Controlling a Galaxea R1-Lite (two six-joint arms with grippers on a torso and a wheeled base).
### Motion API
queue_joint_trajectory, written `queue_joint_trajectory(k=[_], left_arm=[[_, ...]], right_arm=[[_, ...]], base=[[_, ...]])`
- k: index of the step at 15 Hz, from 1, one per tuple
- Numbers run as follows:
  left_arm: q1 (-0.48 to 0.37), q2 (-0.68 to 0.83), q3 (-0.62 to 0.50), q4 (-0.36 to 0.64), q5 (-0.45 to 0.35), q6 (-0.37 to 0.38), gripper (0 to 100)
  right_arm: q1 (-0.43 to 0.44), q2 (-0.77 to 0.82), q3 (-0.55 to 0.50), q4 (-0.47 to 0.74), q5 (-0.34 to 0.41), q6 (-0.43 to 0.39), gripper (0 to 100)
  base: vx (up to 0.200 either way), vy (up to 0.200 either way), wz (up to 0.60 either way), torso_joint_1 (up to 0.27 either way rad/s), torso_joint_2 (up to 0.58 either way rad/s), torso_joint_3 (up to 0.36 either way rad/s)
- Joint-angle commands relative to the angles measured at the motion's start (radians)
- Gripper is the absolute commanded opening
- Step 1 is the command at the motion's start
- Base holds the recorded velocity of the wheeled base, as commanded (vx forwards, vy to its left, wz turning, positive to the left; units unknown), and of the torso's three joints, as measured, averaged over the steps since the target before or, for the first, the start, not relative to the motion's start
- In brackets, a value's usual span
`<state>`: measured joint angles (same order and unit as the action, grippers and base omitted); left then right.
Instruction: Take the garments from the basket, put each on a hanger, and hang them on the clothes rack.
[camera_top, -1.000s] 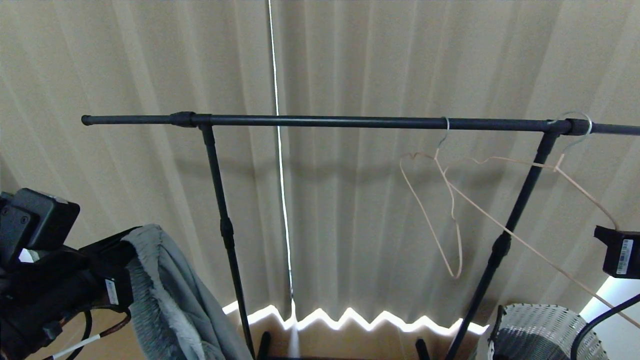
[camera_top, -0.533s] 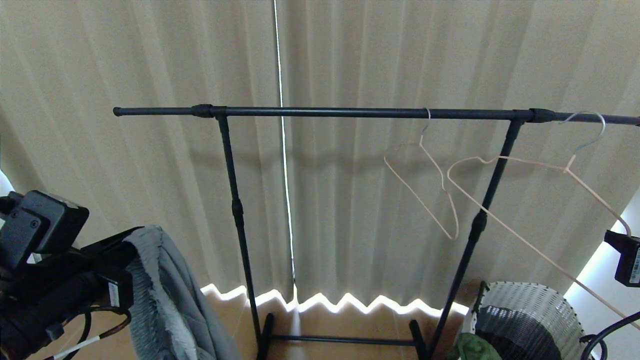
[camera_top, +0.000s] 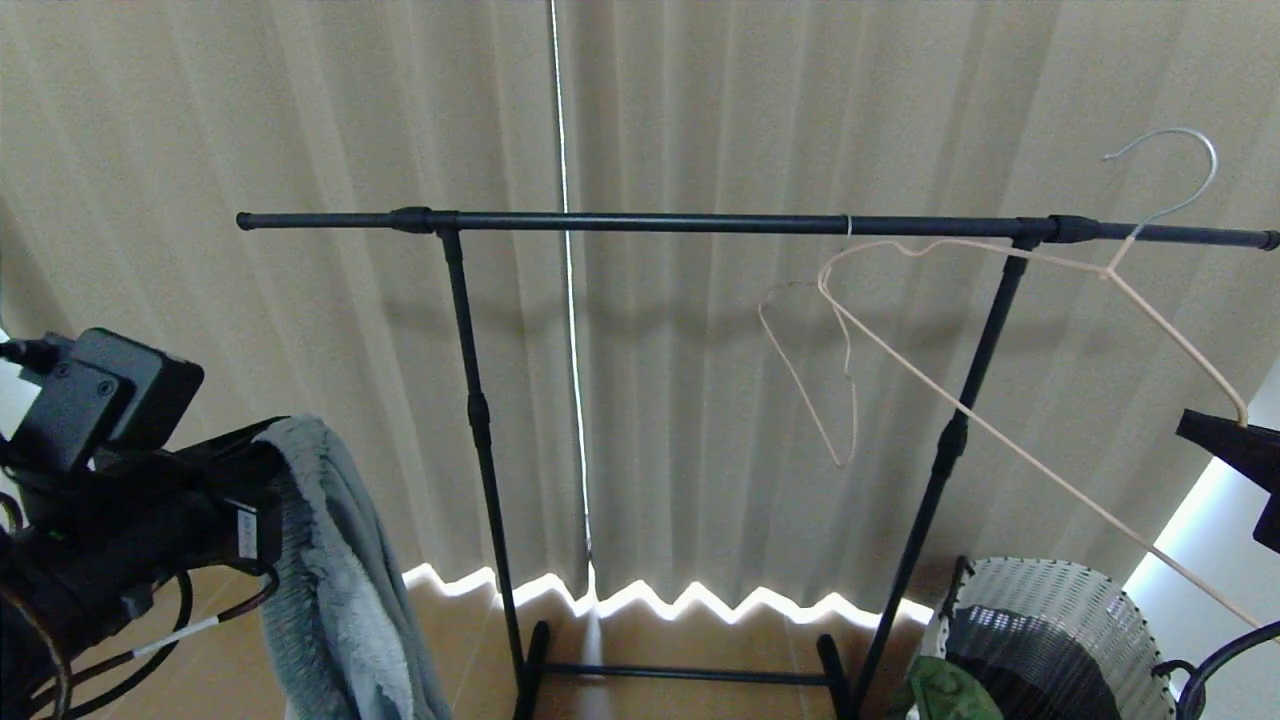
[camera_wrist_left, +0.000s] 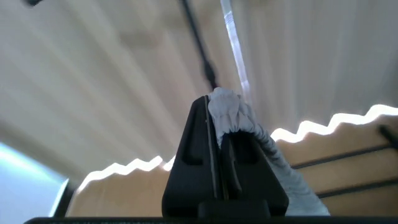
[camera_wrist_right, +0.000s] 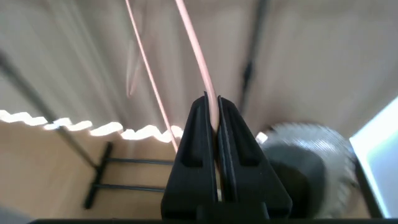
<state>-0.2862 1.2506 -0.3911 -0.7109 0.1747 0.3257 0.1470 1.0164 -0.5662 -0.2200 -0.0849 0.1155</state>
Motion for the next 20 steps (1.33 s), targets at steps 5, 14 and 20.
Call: queue_joint_trajectory(k=[5,14,20], left_arm=[[-0.033,0.145,-0.405,0.352,0.137,-0.008,0],[-0.195,0.411,-0.758,0.459,0.390,-0.178,0],[-0.205,0.428,-0.766,0.458,0.399,-0.177,0]], right_arm=[[0.287,0.082,-0.018,-0.032,0.008,0.000,0],[0.602,0.172,-0.015,-0.061,0.011,0.062,0],[0.645,0.272,-0.023,-0.167,0.010,0.059,0]], base=[[0.000,0.000,0.00,0.000,0.00,0.000],[0.000,0.000,0.00,0.000,0.00,0.000],[0.000,0.000,0.00,0.000,0.00,0.000]])
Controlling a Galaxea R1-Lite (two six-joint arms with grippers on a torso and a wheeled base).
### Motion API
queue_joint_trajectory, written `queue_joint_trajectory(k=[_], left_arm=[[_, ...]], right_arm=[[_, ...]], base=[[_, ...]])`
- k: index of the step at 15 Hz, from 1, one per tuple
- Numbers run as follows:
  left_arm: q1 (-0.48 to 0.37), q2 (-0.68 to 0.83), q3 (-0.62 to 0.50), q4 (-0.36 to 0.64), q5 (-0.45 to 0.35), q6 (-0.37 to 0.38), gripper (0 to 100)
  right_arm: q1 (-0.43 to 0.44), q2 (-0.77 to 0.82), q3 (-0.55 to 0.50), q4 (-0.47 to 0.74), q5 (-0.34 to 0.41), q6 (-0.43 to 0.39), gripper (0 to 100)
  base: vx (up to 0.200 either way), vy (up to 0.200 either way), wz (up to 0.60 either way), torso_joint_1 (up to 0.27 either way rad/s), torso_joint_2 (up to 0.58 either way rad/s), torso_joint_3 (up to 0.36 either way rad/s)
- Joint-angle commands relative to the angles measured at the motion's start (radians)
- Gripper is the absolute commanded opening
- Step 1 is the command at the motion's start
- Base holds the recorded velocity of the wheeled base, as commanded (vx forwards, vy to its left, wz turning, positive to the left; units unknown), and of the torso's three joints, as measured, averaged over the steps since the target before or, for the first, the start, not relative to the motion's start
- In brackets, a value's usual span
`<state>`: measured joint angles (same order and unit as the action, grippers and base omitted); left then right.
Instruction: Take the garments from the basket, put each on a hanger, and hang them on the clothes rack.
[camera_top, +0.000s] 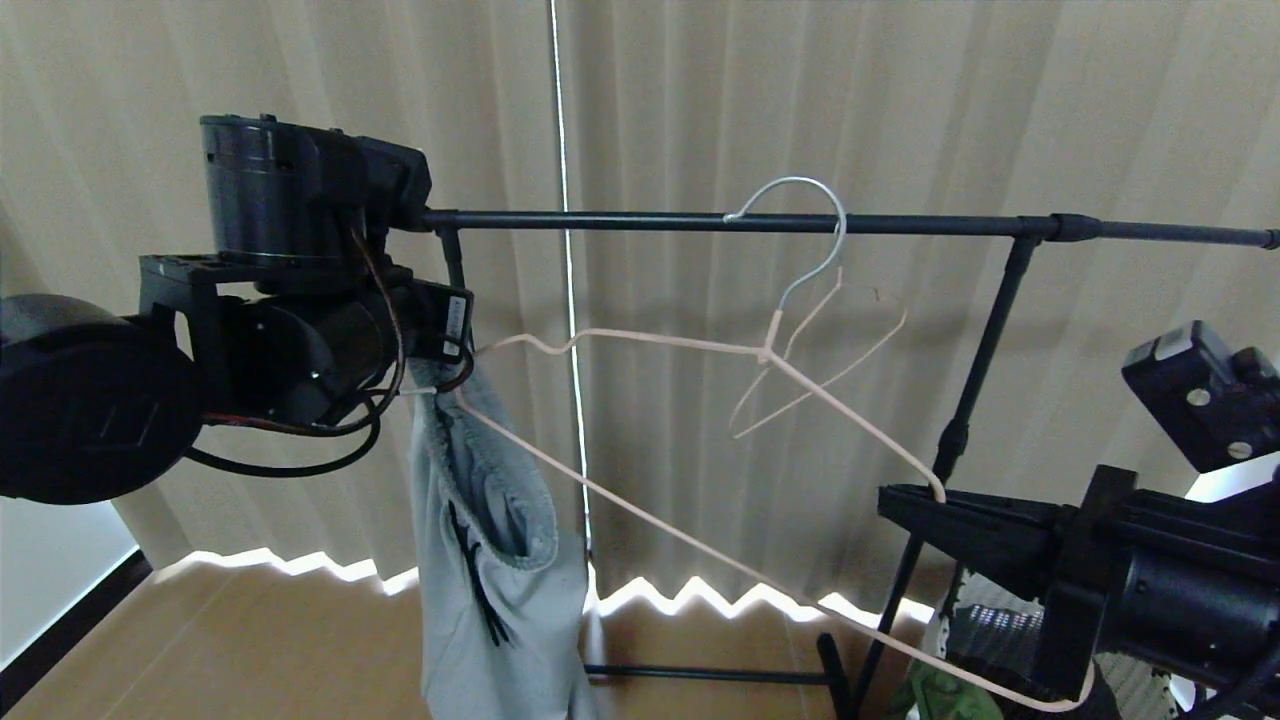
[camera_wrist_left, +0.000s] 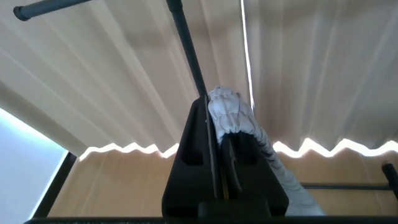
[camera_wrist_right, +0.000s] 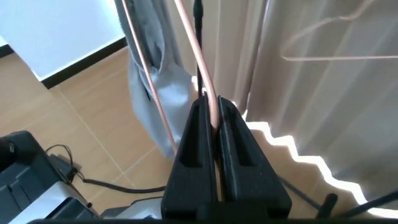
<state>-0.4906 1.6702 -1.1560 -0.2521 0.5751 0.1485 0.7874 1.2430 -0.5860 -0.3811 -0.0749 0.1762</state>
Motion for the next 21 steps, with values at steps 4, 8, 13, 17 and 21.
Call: queue_joint_trajectory(k=[4,8,13,17,21], left_arm=[[0.000,0.008,0.002,0.002,0.008,0.005,0],[0.000,0.008,-0.005,0.057,0.069,0.034,0],[0.007,0.009,-0.013,0.080,0.077,0.031,0],[0.011,0.023,-0.018,0.080,0.077,0.026,0],[0.053,0.025,-0.022,0.080,0.086,0.031,0]], right_arm=[[0.004,0.164,-0.035,-0.093,-0.016,-0.001,0],[0.004,0.253,-0.106,-0.093,-0.049,0.014,0],[0.115,0.319,-0.155,-0.090,-0.103,0.111,0],[0.184,0.375,-0.193,-0.078,-0.184,0.210,0],[0.168,0.417,-0.216,-0.078,-0.292,0.213,0]], base=[[0.000,0.000,0.00,0.000,0.00,0.000],[0.000,0.000,0.00,0.000,0.00,0.000],[0.000,0.000,0.00,0.000,0.00,0.000],[0.000,0.000,0.00,0.000,0.00,0.000],[0.000,0.000,0.00,0.000,0.00,0.000]])
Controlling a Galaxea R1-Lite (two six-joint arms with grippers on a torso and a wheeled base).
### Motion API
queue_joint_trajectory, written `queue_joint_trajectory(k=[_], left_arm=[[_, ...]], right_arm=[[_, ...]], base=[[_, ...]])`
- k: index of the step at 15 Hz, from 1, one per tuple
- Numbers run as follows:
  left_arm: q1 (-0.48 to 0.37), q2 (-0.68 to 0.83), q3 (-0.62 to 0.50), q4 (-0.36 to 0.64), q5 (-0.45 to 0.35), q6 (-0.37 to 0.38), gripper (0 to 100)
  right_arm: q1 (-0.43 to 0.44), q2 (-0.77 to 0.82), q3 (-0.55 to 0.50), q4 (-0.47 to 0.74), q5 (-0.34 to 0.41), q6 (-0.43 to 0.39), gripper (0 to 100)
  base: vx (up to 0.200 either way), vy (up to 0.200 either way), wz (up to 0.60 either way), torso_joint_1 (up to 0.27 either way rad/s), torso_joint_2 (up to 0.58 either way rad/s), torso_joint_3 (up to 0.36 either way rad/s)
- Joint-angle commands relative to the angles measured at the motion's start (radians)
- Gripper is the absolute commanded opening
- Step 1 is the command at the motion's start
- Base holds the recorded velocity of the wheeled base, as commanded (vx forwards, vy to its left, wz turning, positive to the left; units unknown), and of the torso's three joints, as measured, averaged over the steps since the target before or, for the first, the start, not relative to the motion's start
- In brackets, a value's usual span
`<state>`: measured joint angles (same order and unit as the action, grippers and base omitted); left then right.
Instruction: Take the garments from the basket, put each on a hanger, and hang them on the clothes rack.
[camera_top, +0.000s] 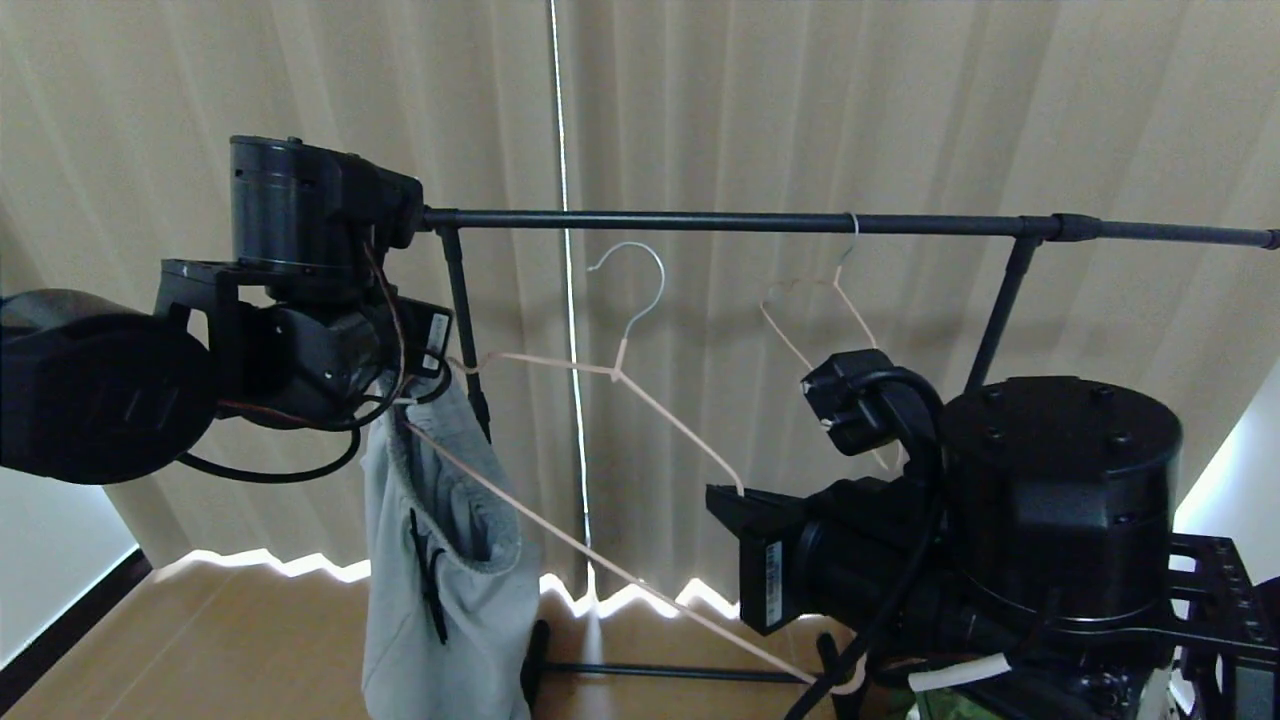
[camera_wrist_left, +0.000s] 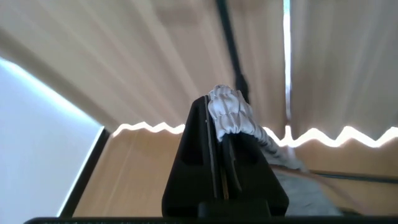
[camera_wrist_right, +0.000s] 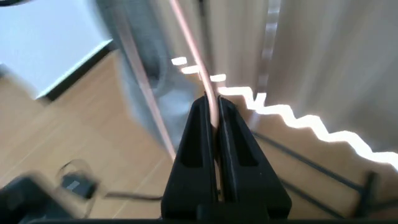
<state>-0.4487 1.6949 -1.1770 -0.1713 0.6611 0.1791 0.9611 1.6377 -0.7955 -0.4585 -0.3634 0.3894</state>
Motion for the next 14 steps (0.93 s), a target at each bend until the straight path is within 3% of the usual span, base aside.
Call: queue_joint_trajectory(k=[1,9,14], left_arm=[[0.027,-0.003,0.002,0.001,0.011,0.005,0],[0.019,-0.064,0.039,0.067,0.015,0.008,0],[-0.027,-0.064,0.027,0.059,0.009,0.010,0]], right_arm=[[-0.024,0.031,-0.011,-0.003,-0.017,0.000,0],[-0.068,0.125,-0.142,-0.015,-0.075,0.020,0],[-0.044,0.128,-0.108,-0.015,-0.077,0.016,0]], base=[[0.000,0.000,0.00,0.000,0.00,0.000],[0.000,0.000,0.00,0.000,0.00,0.000],[0.000,0.000,0.00,0.000,0.00,0.000]])
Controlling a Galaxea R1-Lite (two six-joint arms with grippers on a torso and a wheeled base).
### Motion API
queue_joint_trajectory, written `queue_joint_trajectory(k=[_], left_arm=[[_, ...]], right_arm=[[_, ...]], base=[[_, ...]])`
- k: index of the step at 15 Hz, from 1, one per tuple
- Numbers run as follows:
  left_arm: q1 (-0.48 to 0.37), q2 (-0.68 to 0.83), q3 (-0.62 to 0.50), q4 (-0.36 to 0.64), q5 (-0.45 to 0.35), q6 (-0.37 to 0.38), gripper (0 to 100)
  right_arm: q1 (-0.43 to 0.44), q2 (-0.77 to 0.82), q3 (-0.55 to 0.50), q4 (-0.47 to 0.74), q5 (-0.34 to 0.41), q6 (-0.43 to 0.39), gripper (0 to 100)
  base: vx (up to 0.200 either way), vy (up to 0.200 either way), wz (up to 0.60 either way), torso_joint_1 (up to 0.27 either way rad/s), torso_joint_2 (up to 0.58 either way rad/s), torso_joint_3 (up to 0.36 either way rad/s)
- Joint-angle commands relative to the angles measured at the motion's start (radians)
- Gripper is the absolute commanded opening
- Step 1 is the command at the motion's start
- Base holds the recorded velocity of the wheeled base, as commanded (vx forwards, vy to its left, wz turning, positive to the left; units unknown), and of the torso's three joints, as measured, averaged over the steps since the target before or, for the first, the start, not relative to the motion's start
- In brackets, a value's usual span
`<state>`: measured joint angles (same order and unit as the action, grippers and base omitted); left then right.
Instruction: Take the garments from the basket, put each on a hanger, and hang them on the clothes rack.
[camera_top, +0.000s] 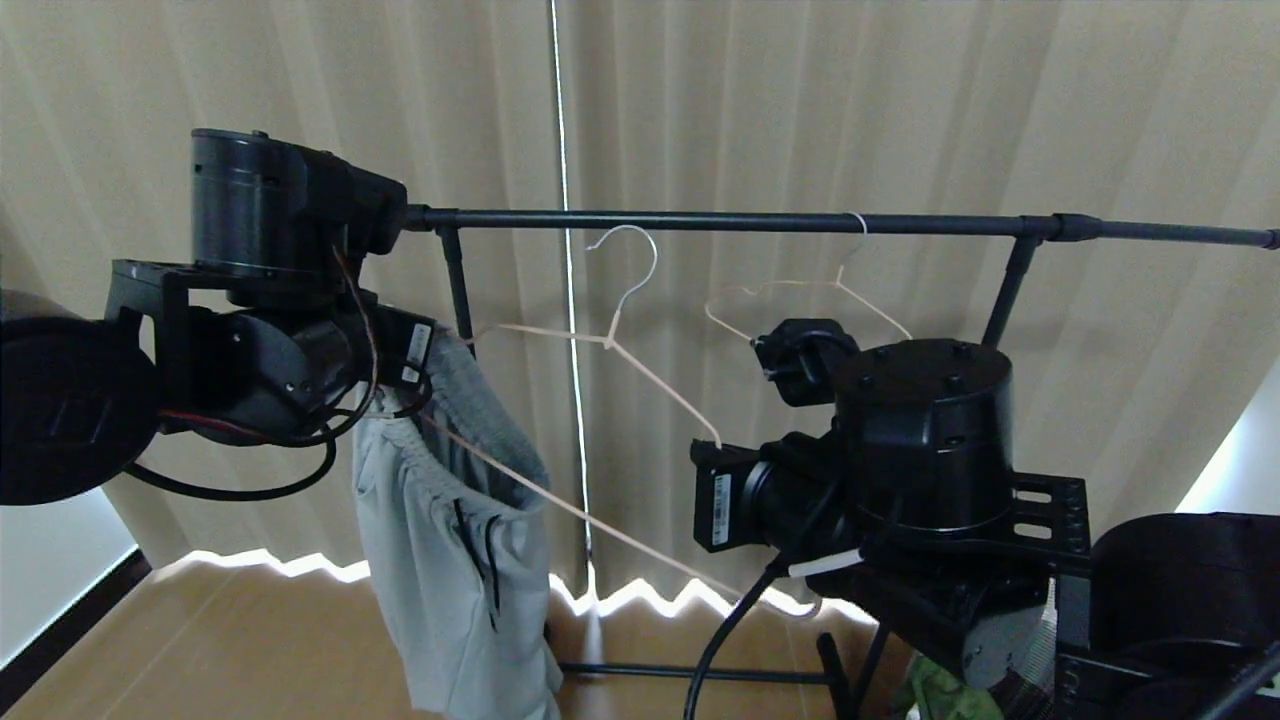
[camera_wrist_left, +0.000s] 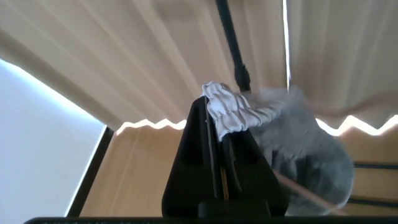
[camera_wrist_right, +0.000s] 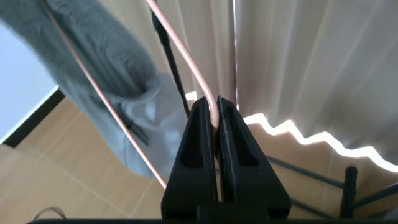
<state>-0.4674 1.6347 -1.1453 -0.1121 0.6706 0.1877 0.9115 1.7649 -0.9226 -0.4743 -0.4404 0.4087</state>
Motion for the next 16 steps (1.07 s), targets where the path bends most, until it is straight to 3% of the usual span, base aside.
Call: queue_joint_trajectory(k=[1,8,12,13,16], left_arm=[[-0.023,-0.003,-0.011,-0.001,-0.003,0.006,0],[-0.125,-0.019,-0.022,-0.001,-0.155,0.044,0],[-0.154,-0.047,-0.024,0.002,-0.281,0.079,0],[-0.160,-0.064,-0.019,0.002,-0.359,0.090,0],[-0.174,-0.098,0.009,0.005,-0.436,0.096,0]], right_arm=[[0.012,0.001,0.028,0.000,0.000,-0.004,0],[0.026,0.016,0.051,-0.040,0.009,-0.041,0],[0.041,0.048,0.140,-0.213,0.022,-0.134,0],[0.041,0.064,0.162,-0.291,0.025,-0.177,0],[0.040,0.068,0.162,-0.305,0.025,-0.180,0]], base=[[0.000,0.000,0.00,0.000,0.00,0.000],[0.000,0.000,0.00,0.000,0.00,0.000],[0.000,0.000,0.00,0.000,0.00,0.000],[0.000,0.000,0.00,0.000,0.00,0.000],[0.000,0.000,0.00,0.000,0.00,0.000]])
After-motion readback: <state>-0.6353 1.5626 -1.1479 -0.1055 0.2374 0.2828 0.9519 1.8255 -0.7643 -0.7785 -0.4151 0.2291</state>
